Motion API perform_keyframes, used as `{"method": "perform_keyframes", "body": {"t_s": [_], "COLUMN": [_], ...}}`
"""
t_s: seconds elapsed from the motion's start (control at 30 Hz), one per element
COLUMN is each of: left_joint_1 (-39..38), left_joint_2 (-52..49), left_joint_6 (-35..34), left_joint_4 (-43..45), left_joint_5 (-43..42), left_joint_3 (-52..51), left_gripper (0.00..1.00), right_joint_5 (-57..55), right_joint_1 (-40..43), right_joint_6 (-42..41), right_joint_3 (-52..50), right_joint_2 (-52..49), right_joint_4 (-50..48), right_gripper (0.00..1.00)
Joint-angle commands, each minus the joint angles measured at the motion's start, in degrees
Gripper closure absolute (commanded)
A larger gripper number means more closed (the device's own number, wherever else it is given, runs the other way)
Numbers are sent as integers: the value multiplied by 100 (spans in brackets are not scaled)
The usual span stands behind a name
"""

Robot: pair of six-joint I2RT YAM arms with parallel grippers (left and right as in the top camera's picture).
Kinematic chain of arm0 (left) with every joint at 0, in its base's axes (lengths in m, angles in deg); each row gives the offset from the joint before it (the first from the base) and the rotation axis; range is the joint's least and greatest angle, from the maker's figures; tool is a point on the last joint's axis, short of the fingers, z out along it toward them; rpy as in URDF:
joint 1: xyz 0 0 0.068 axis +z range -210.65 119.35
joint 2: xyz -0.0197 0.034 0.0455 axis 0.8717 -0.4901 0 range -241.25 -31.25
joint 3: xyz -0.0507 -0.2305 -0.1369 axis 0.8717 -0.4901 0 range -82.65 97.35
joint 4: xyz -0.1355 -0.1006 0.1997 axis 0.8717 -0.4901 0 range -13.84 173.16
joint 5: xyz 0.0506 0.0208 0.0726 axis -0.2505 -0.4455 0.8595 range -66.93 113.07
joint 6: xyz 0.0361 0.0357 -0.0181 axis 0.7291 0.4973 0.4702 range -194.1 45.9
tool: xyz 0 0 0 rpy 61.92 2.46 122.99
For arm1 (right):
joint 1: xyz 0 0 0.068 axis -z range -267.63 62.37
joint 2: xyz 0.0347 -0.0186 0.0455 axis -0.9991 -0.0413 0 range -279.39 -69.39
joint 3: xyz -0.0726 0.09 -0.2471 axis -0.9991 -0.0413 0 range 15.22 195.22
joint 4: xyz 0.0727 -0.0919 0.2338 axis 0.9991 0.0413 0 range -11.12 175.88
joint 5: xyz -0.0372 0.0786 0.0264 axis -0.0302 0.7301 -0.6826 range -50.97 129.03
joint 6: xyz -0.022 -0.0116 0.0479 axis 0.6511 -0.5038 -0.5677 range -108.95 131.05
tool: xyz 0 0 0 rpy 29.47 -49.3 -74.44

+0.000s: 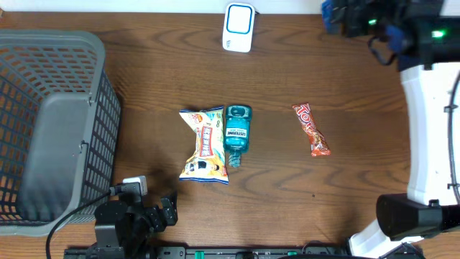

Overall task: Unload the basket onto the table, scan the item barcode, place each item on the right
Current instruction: 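Reach the right gripper down to the red Topps bar and grasp it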

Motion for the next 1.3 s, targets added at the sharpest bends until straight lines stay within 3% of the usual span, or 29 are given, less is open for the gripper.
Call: {"method": "perform_keyframes", "body": {"t_s": [0.0, 0.23, 0.37, 0.53, 0.7, 1.03, 1.27], "left_joint_1": [-22, -22, -22, -22, -22, -22, -22], "left_joint_2": [-2, -2, -2, -2, -2, -2, -2], "left_joint_6": [33, 33, 33, 33, 33, 33, 33], "left_joint_4": [-63, -63, -63, -63, -63, -63, -63], "left_joint_5": [-46, -46, -46, -46, -46, -46, -46], "left_joint_3": [17, 17, 17, 17, 17, 17, 17], "left_gripper": [2, 2, 2, 2, 2, 2, 2], "right_joint_5": [-1012, -1187, -1189, -1187, -1204, -1495, -2127], "right_joint_1": [-448, -898, -1043, -1215, -1309, -1314, -1303], "right_joint_6": [439, 529, 535, 1233, 1738, 1725, 1508], "right_joint_3": [-122, -1132, -2312, -3644, -4741, -5849, -6548], "right_joint_2": [177, 177, 177, 177, 177, 177, 177], "right_joint_4": [201, 610, 271, -726, -1644, -2374, -3123], "right_gripper": [1, 1, 1, 17, 21, 41, 44]}}
